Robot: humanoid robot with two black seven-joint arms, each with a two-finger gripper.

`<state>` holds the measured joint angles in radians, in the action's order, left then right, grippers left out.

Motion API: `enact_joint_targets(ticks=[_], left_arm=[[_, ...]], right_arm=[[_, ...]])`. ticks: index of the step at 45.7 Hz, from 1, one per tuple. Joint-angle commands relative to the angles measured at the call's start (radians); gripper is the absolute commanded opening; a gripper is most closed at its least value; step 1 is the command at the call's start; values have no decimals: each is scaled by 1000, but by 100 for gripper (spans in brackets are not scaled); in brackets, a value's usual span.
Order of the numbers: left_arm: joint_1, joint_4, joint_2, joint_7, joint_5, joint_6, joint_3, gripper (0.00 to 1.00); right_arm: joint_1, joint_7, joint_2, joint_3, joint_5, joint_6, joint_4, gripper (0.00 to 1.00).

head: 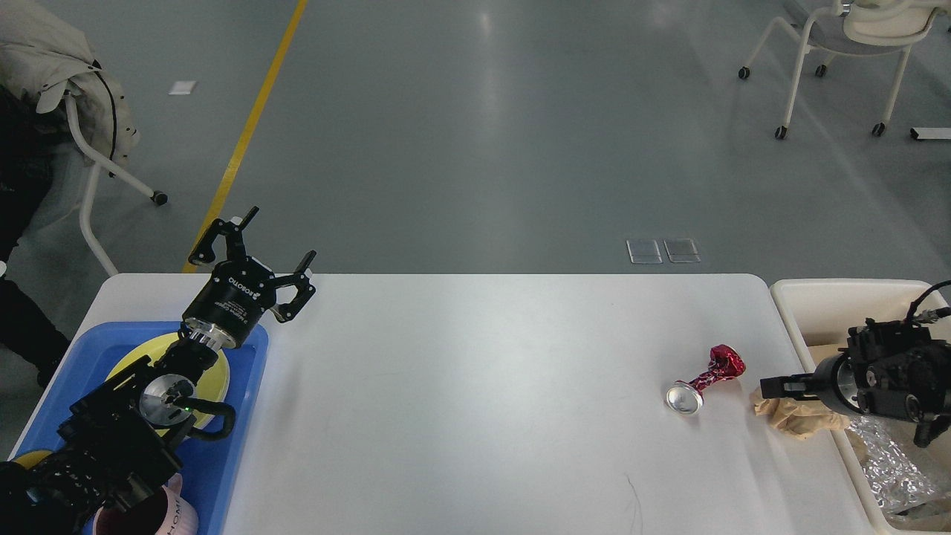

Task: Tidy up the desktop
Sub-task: 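Lower the right gripper to the crumpled paper beside the bin, then grasp the second crumpled paper and drop it into the bin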

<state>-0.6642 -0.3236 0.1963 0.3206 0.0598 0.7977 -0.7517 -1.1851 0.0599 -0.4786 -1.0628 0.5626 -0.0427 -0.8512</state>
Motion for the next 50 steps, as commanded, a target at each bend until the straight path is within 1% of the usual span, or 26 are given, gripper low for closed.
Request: enact_joint_targets(ticks=[1, 7, 10, 13, 17, 18, 19, 21, 22, 26, 33, 36, 42, 45, 47, 50], left_arm=[[0, 0, 0, 0, 0, 0, 0, 100], [0, 0, 0, 0, 0, 0, 0, 100], [0, 0, 0, 0, 0, 0, 0, 100], [0, 0, 0, 0, 0, 0, 0, 100], [0, 0, 0, 0, 0, 0, 0, 100], [0, 0, 0, 0, 0, 0, 0, 100], [0, 0, 0, 0, 0, 0, 0, 100], [0, 0, 0, 0, 0, 0, 0, 100], [0, 0, 0, 0, 0, 0, 0, 100], [0, 0, 0, 0, 0, 0, 0, 100], [0, 0, 0, 0, 0, 0, 0, 100], [0, 0, 0, 0, 0, 0, 0, 100], [0, 0, 0, 0, 0, 0, 0, 100], [0, 0, 0, 0, 0, 0, 0, 100], [0, 0, 0, 0, 0, 0, 0, 100], [0, 0, 0, 0, 0, 0, 0, 100]], right_arm=[[36, 3, 0, 15, 0, 9, 38, 100], [82, 17, 1, 30, 0, 20, 63, 99], [102, 47, 1, 30, 0, 59, 67, 89], [122, 58, 1, 29, 0, 95, 72, 79], [136, 60, 1, 29, 0, 101, 89, 52], [142, 61, 1, 29, 0, 101, 90, 37], [142, 61, 3, 29, 0, 102, 90, 32], [139, 60, 3, 29, 0, 101, 90, 28], [136, 60, 3, 30, 0, 99, 89, 24], [128, 61, 2, 32, -1, 98, 90, 0], [113, 63, -6, 58, -3, 98, 84, 0], [75, 69, -23, 61, -3, 96, 70, 0], [-94, 107, -136, 44, 9, 75, -49, 0], [-233, 118, -199, 15, 11, 6, -146, 0], [-354, 123, -239, -17, 13, -70, -218, 0], [-558, 139, -287, -72, 20, -218, -313, 0]])
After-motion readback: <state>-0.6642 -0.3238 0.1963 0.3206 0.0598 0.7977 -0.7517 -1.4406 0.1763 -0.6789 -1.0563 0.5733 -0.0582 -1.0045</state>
